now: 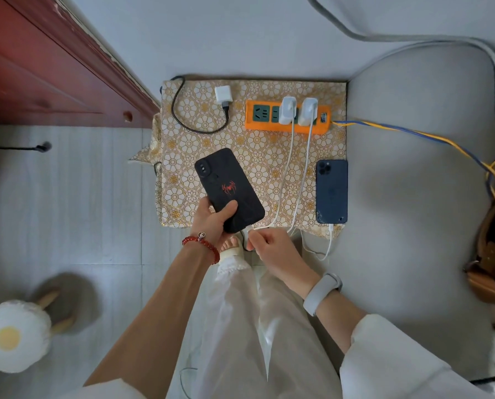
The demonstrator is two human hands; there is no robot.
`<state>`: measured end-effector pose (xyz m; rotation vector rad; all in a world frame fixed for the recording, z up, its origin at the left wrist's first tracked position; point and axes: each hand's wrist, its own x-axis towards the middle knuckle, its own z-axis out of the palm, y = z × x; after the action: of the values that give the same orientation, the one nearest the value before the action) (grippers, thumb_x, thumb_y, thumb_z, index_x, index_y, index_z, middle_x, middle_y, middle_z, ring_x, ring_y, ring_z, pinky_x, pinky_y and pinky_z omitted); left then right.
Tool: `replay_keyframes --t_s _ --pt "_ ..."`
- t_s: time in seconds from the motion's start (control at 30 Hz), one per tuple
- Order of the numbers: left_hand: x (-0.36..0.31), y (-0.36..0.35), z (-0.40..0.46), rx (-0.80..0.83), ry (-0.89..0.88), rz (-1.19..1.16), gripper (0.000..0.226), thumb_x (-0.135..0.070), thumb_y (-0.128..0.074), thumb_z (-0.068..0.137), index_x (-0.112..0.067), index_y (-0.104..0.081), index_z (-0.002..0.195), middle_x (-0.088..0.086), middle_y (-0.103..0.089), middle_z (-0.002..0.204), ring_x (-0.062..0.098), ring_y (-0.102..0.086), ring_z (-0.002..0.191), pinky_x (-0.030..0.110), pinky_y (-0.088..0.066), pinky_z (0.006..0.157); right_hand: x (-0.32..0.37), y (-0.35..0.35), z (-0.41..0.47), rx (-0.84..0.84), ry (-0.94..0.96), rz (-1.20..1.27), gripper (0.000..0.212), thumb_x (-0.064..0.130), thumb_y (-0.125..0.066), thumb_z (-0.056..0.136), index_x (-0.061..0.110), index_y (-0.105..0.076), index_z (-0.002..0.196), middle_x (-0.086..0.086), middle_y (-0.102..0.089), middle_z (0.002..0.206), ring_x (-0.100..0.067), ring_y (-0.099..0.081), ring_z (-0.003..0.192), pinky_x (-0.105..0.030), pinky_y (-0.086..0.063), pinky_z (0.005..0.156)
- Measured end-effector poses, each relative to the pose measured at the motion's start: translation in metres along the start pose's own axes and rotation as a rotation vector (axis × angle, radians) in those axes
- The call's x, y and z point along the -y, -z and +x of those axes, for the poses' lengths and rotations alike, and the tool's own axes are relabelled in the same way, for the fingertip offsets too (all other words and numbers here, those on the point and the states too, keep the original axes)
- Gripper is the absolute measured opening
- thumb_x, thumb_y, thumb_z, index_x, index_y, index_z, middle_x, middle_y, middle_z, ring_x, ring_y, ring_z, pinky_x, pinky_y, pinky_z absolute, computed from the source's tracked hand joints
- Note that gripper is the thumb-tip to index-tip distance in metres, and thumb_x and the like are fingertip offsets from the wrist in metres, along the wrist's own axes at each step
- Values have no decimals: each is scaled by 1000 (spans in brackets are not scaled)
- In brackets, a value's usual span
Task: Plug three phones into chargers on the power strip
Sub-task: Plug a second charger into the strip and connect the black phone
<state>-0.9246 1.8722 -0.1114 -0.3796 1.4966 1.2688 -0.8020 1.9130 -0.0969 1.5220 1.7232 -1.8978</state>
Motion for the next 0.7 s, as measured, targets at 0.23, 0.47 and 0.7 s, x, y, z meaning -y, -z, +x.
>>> replay_keyframes --t_s 0.23,0.47,0.7 --pt "13 17 20 -66 -18 224 21 -6 -58 86 -14 -48 104 6 -59 101 29 -61 94 43 -53 80 -15 40 18 -149 404 -1039 30 31 -41 92 15 -62 106 -3 -61 120 -23 -50 119 -46 -36 100" --pt "27 -4 50 12 -3 454 20 0 -50 88 -15 -47 100 12 -56 103 31 -56 98 45 -51 87 -39 102 57 118 568 -1834 59 18 -42 91 11 -15 144 -13 -10 156 -30 9 144 -57 22 102" --pt "56 -64 68 91 -27 613 33 -1 -52 86 -5 -50 119 15 -61 107 25 -59 91 33 -50 79 -50 155 59 118 533 -1908 38 11 -39 92 4 -49 128 -18 -45 140 -35 -19 141 -50 1 114"
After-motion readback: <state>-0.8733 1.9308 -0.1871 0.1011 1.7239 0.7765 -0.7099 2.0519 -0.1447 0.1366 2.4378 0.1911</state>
